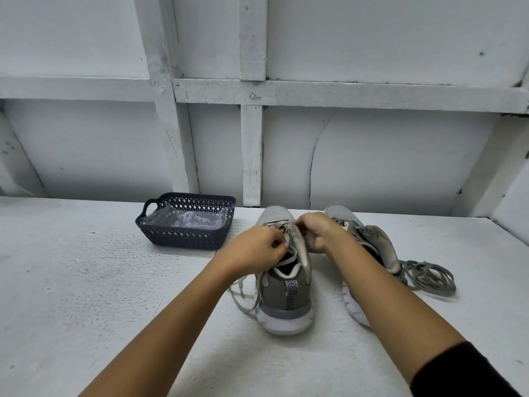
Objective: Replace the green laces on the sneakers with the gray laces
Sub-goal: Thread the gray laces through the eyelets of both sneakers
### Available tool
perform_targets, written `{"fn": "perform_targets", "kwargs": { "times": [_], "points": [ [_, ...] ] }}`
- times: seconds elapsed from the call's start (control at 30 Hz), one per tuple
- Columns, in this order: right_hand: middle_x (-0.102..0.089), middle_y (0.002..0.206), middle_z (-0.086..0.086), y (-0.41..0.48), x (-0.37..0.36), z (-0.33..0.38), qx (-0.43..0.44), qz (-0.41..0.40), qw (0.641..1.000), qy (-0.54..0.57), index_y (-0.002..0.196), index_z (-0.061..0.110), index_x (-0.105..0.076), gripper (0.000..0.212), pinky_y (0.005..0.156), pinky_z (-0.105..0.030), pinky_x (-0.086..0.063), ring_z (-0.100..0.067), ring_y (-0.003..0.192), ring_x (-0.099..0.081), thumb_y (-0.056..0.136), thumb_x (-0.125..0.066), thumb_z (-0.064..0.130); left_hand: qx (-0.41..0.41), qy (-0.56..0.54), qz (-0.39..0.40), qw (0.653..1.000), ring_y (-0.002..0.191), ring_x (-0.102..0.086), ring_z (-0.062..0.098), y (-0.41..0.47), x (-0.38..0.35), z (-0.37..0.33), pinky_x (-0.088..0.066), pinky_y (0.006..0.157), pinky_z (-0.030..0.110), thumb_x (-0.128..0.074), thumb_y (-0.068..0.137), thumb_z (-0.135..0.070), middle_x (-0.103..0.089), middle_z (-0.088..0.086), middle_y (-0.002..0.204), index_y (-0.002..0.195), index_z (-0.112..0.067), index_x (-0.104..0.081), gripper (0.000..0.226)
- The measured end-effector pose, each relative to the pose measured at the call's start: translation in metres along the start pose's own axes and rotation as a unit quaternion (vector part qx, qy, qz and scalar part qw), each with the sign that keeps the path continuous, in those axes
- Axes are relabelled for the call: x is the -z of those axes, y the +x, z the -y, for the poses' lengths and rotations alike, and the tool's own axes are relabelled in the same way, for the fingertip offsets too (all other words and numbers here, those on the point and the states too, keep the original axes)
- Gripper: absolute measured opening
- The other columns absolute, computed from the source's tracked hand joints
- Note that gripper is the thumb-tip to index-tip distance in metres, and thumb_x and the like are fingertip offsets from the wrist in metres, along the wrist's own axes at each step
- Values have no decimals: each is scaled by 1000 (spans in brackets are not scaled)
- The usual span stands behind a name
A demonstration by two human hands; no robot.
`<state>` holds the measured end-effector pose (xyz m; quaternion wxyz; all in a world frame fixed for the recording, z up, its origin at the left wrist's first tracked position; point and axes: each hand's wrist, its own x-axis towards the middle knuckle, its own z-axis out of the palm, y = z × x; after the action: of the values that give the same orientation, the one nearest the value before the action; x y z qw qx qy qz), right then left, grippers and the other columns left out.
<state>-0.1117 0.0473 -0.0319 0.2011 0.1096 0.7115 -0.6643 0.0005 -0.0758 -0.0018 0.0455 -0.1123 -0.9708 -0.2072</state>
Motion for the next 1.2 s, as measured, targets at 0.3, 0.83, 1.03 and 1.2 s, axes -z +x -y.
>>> {"fn": "perform_targets", "kwargs": {
  "times": [0.3, 0.83, 1.03, 1.2],
  "points": [
    [-53, 67, -15, -4, 2, -1, 17, 11, 1000, 3, 69, 0, -54, 21, 60, -35, -42, -24, 59, -50, 88, -50, -8, 4, -8, -1, 1000, 88, -58, 23, 0, 0, 0, -43, 72, 32, -47, 95, -29, -67, 8, 97, 99, -10, -66, 26],
    [-61, 121, -11, -58, -11, -44, 277, -65, 956, -75, 123, -2, -57, 33, 95, -24, -43, -21, 114, -56, 100, -40, 14, -2, -189, 36, 981, 52, -48, -5, -10, 7, -3, -35, 53, 12, -52, 95, -15, -51, -13, 59, 83, -11, -65, 18],
    [-60, 116, -25, -64, -14, -46, 274, -88, 954, -87, 116, -5, -57, 32, 96, -41, -44, -36, 111, -55, 100, -37, 13, -5, -246, 76, 966, 44, -43, -5, -15, 16, -11, -33, 49, 8, -52, 95, -15, -48, -13, 47, 75, -14, -63, 22],
    [-56, 116, -8, -73, 0, -36, 306, 9, 943, -126, 101, 18, -66, 32, 79, -17, -51, -13, 94, -58, 88, -42, 2, -11, -264, 110, 958, 47, -42, 2, -20, 23, -11, -32, 46, 12, -51, 96, -18, -48, -13, 48, 71, -19, -61, 27]
  ]
}}
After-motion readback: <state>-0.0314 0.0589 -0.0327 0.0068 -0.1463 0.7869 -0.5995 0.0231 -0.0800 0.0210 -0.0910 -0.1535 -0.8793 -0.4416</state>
